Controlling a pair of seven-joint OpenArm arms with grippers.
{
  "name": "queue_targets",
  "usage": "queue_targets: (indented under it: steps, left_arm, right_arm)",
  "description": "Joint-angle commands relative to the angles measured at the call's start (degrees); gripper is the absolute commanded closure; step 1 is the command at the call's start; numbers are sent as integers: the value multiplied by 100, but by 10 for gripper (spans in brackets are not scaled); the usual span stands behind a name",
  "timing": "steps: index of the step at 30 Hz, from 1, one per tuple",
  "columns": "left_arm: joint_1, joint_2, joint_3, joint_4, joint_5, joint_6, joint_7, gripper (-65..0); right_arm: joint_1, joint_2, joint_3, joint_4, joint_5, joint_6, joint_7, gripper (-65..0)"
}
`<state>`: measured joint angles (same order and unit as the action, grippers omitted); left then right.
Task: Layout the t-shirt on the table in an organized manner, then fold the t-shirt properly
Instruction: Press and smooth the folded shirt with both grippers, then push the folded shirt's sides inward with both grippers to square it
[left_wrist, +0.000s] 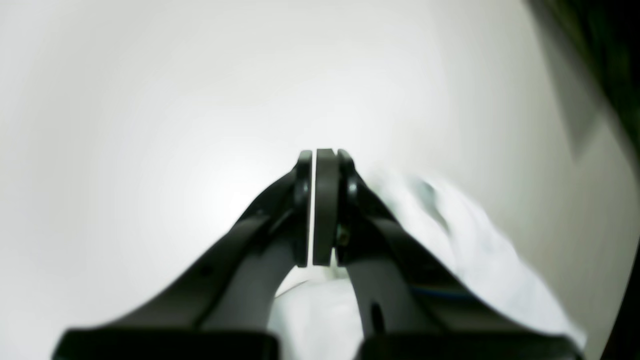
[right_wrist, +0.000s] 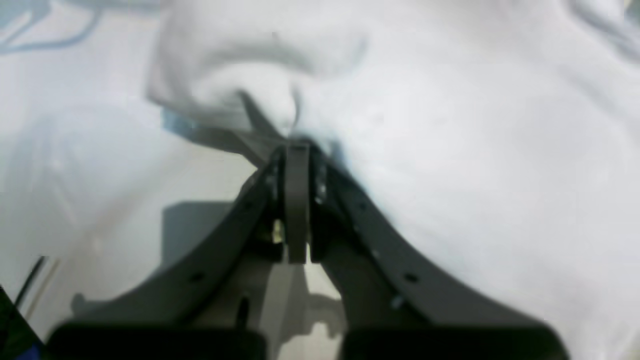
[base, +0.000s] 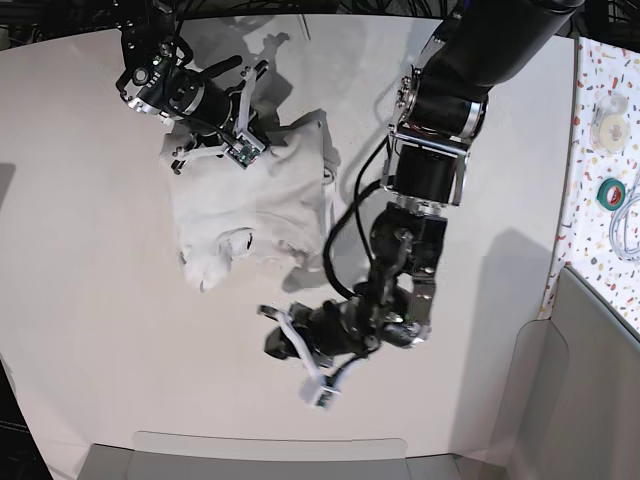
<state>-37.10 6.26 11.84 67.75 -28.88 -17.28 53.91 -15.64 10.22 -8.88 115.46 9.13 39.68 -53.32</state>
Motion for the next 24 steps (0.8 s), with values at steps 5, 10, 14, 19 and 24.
queue_targets:
  steps: [5,10,14,19,24]
  left_arm:
    - [216,38,-652,825,-43,-26,846,-8]
    - [655,-314,-792,1467,-43,-26,1532,-9]
    - [1007,-578,-801,1872,-43,-26,1646,-9]
    - [1341,-859,-801,1924,-43,-26,1594,-9]
    - [1684,-1149,-801,2074,-43,-26,1594,-8]
  right_arm:
    - [100,11,5,151,94,32,158,0]
    - [118,-68,-13,151,560,32,150,0]
    - [-5,108,163,186,1342,32,150,0]
    - [-181,336,805,186,2731,32,150,0]
    - [-322,319,1974,186,4367,32,141,0]
